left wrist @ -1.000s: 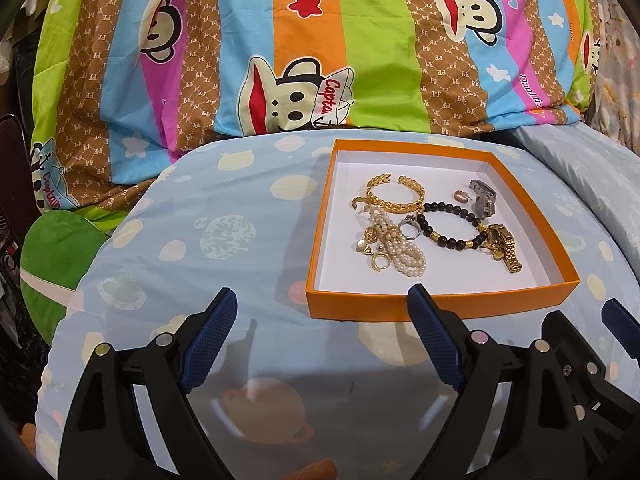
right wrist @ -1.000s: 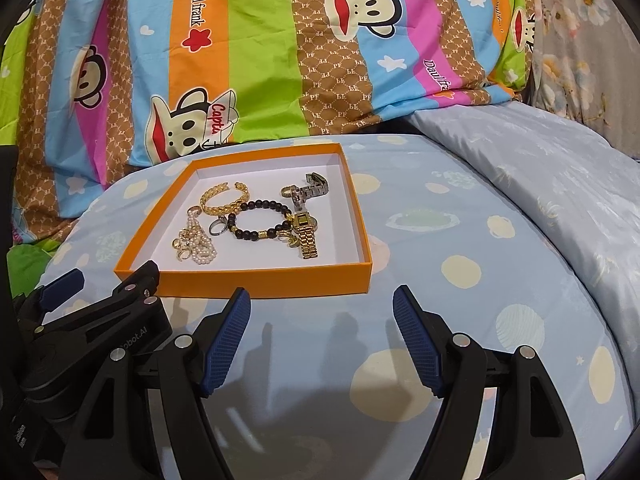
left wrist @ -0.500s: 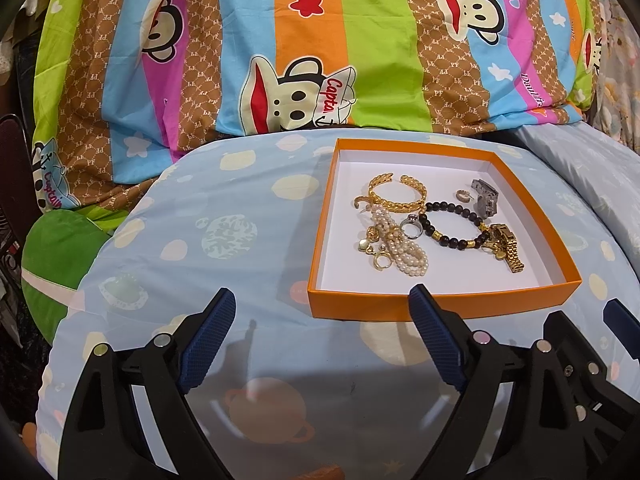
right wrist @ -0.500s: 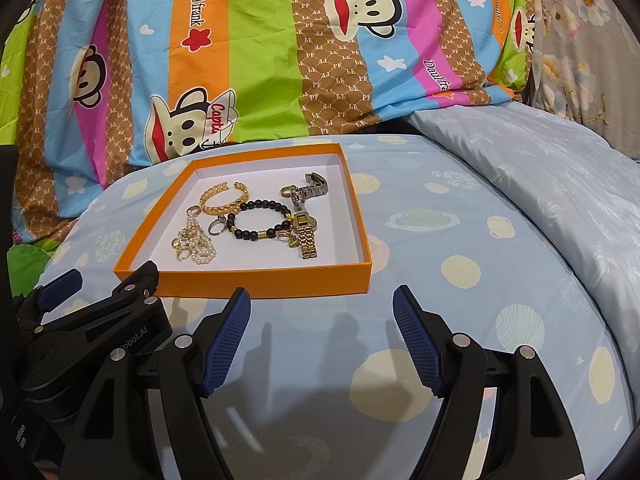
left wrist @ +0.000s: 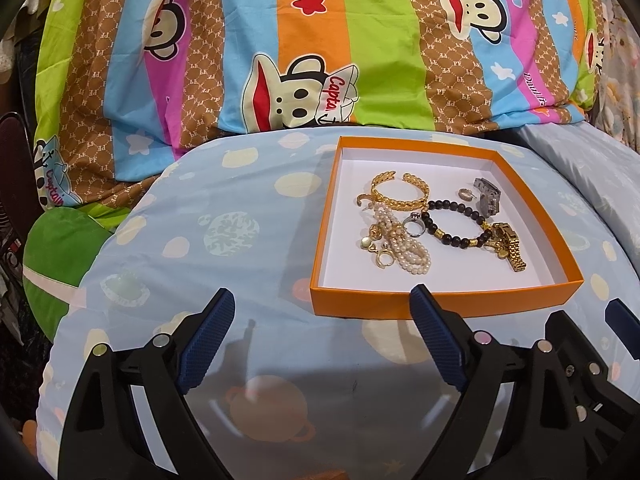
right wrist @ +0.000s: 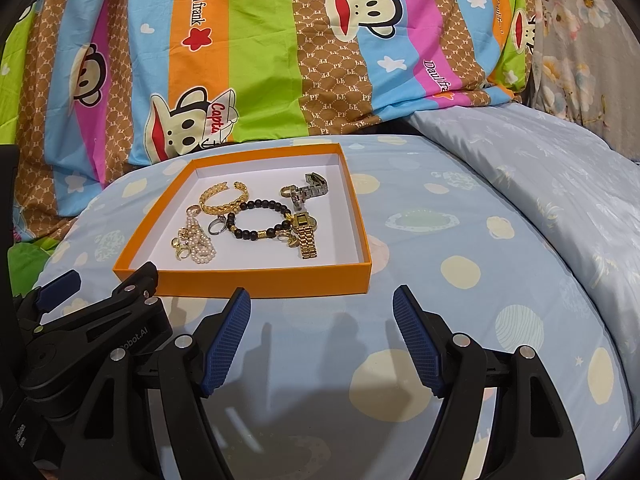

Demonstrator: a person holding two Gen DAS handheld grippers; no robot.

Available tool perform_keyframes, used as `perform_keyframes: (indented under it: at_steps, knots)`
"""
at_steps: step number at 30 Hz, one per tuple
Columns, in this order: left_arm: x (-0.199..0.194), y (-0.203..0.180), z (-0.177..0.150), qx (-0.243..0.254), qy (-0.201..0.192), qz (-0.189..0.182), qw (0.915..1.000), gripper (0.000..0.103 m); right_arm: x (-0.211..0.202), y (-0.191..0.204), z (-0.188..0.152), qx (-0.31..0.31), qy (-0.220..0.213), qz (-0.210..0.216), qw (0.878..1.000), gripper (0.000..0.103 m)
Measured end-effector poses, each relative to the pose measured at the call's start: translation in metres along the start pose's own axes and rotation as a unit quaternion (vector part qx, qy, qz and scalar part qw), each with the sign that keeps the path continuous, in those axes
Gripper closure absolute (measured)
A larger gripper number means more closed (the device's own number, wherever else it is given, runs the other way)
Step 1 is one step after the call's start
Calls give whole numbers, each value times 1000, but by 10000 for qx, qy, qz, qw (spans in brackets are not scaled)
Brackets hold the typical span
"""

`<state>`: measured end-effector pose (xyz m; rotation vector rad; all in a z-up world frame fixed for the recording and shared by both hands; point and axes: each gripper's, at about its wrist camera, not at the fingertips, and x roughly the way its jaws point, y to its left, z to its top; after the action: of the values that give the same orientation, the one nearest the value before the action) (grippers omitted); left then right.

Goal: Organize jewelry

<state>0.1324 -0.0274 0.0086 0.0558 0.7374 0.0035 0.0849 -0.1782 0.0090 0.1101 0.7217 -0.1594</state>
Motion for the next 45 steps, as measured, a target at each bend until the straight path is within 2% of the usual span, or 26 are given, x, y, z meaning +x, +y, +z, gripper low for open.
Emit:
perform_keyframes:
  at_steps: [45]
  knots:
    - [-3, -4, -1, 103, 45, -66, 9999, 17, 6, -7, 0, 63, 86, -103, 9999, 29]
